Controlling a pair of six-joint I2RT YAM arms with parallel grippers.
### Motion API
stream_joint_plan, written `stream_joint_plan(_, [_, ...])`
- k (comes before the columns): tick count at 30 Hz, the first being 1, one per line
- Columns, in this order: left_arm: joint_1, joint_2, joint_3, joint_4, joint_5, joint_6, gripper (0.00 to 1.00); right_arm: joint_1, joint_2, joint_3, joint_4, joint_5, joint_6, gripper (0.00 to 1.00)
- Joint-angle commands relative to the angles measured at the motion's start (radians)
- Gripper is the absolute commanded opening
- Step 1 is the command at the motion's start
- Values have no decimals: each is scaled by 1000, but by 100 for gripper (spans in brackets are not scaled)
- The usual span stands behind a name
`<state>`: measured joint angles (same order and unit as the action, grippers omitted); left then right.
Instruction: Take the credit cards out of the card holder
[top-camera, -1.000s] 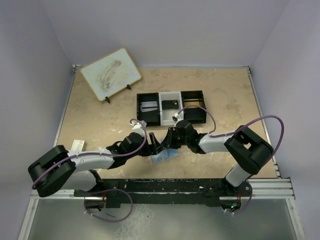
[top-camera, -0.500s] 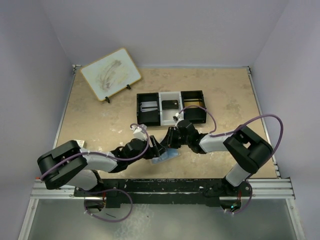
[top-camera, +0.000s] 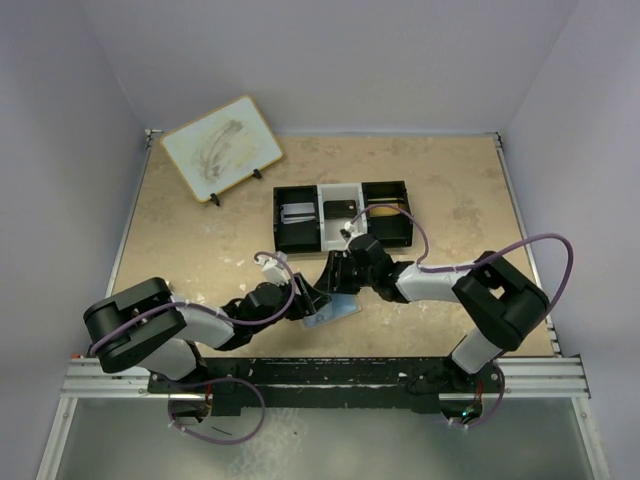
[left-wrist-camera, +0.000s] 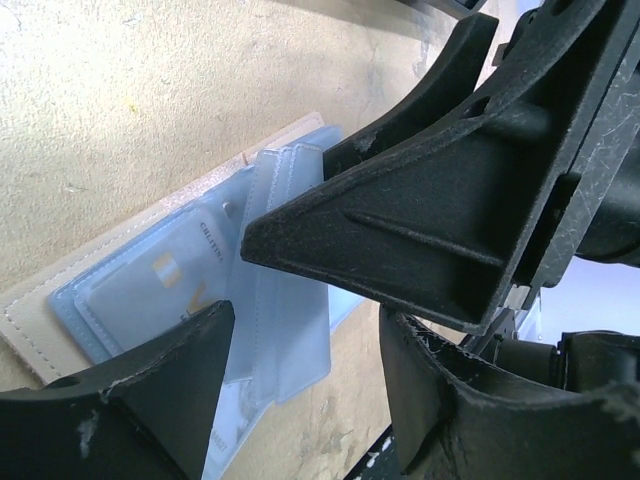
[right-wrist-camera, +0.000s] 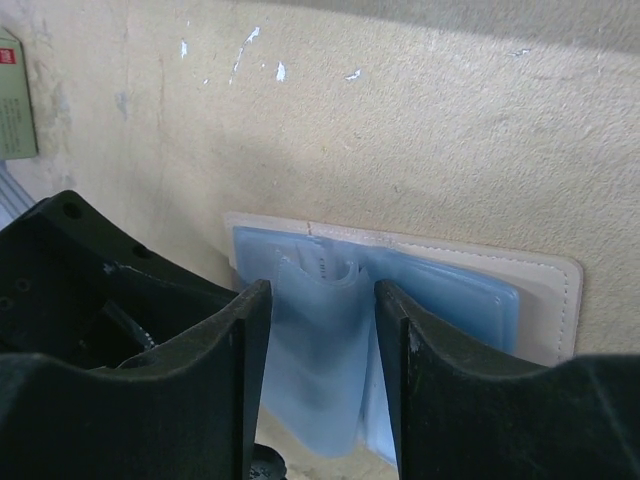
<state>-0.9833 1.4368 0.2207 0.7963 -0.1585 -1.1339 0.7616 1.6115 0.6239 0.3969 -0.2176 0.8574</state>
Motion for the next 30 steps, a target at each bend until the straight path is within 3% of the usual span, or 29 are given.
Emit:
stream_joint_plan(1, [-5,39,-26,52,28,-11,58,10,-1,36,-210,129,-105,52])
stream_joint_plan(8, [-6,65,-7,101,67,4,55,22,1,99,-299,185,-138,54])
stream_joint_plan(15, [-6,56,17,71,71,21,55,22,-40,100,-337,170,-130,29])
stream_joint_plan(20, [-6,30,33,66,73,29,57,21,-61,77,-304,166,-112,18])
stream_joint_plan(23, [-6,-33,36,-17,35,43,59,15,-70,41,-247,140,-97,10])
stream_joint_plan(26, [-5,-109,42,-173,-39,68,61,7,-69,5,-178,107,-79,10])
stream_joint_plan(30, [-6,-140,52,-265,-70,83,63,-16,-61,-43,-89,52,-47,12])
